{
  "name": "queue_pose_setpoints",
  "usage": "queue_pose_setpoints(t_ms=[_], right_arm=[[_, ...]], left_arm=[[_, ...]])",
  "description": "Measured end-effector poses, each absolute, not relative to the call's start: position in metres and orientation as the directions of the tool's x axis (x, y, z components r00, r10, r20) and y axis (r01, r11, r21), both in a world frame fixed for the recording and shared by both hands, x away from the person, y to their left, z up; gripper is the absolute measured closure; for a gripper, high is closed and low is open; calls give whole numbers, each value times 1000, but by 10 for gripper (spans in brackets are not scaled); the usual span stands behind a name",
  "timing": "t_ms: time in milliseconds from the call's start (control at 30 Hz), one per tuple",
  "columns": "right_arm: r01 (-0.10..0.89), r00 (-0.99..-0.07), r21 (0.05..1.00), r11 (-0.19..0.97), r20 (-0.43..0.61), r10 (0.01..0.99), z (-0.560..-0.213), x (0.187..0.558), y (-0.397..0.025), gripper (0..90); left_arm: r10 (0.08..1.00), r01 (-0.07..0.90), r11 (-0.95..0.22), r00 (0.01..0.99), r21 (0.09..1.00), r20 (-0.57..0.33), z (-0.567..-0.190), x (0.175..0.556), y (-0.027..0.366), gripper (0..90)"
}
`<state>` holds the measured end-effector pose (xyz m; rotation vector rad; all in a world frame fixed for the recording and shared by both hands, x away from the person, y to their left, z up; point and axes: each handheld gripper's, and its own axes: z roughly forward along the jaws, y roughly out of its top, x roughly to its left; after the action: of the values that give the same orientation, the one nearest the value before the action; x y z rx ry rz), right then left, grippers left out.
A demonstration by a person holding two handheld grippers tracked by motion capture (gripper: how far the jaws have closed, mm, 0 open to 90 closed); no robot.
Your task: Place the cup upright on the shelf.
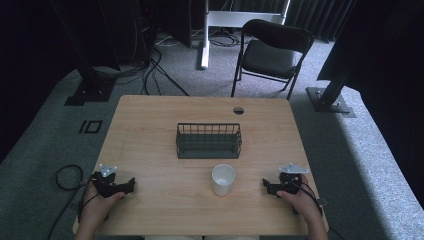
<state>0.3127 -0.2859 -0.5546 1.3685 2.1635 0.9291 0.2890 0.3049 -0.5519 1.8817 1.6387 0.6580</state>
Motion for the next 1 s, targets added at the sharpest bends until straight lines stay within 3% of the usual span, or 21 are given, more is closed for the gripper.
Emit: queue_pose_setpoints(t_ms=[400,500,800,900,1000], right_arm=[[625,-431,723,294,6,903,-555,313,-286,101],[625,-431,723,294,6,902,-555,313,-286,101],[625,-430,723,293,6,903,-555,313,-286,101],[626,-430,723,293,6,903,-555,313,-286,101],[626,-430,723,293,6,903,-555,313,-286,101]], left_arm=[[989,718,-113,149,687,7,-552,289,305,16],[977,708,-161,214,687,8,-552,287,303,16],[964,700,-206,266,684,18,-551,285,300,16],[943,671,-296,317,680,98,-546,284,294,16],[939,657,-298,333,693,87,-543,283,291,16]])
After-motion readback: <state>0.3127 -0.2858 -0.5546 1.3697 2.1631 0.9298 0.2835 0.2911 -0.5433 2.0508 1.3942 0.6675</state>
